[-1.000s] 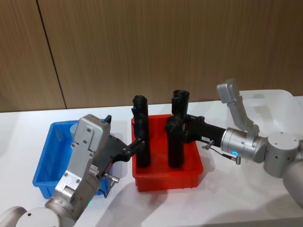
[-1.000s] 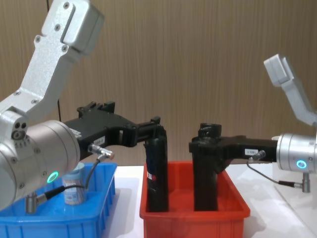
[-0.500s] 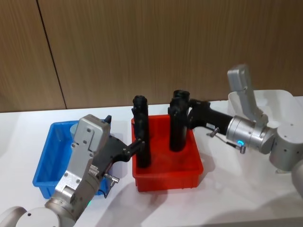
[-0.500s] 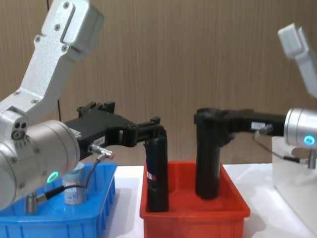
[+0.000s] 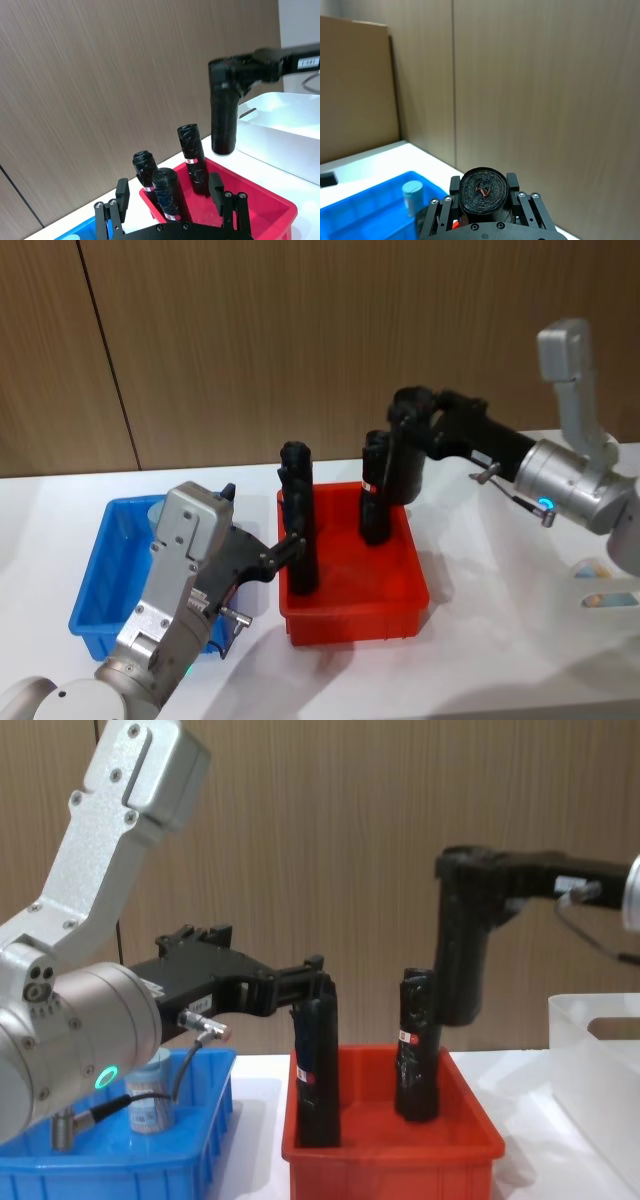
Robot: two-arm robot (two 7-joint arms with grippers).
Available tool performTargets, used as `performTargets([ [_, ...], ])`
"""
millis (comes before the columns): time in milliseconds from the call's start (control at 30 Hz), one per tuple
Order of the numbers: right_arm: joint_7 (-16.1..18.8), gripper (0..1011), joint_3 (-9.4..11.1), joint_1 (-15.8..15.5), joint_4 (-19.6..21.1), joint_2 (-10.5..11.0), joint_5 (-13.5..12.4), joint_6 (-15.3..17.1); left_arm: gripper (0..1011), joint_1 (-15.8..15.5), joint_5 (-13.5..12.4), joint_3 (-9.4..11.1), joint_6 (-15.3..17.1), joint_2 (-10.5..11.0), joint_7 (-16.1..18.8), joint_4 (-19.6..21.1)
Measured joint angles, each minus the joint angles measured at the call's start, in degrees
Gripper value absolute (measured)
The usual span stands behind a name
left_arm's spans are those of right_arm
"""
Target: Pick the cotton swabs from the blue box and place them into the white box.
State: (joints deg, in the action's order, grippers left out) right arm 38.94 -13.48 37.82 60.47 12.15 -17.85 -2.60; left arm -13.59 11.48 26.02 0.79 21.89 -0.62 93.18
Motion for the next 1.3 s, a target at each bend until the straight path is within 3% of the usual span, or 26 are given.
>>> performTargets([
  [333,-6.89,539,2.55,-2.99,8.52,2.75,-0.29,3.47,1004,0.00,0.00,0.00,0.00,0.00,0.00,0.00],
  [667,-14.00,539,4.79,-5.13,13.30,4.97,-0.13,6.57,1004,0.00,0.00,0.00,0.00,0.00,0.00,0.00],
  [1300,-26.17,539,8.95,-8.04,16.26,8.43,0.54,12.97,1004,0.00,0.00,0.00,0.00,0.00,0.00,0.00],
])
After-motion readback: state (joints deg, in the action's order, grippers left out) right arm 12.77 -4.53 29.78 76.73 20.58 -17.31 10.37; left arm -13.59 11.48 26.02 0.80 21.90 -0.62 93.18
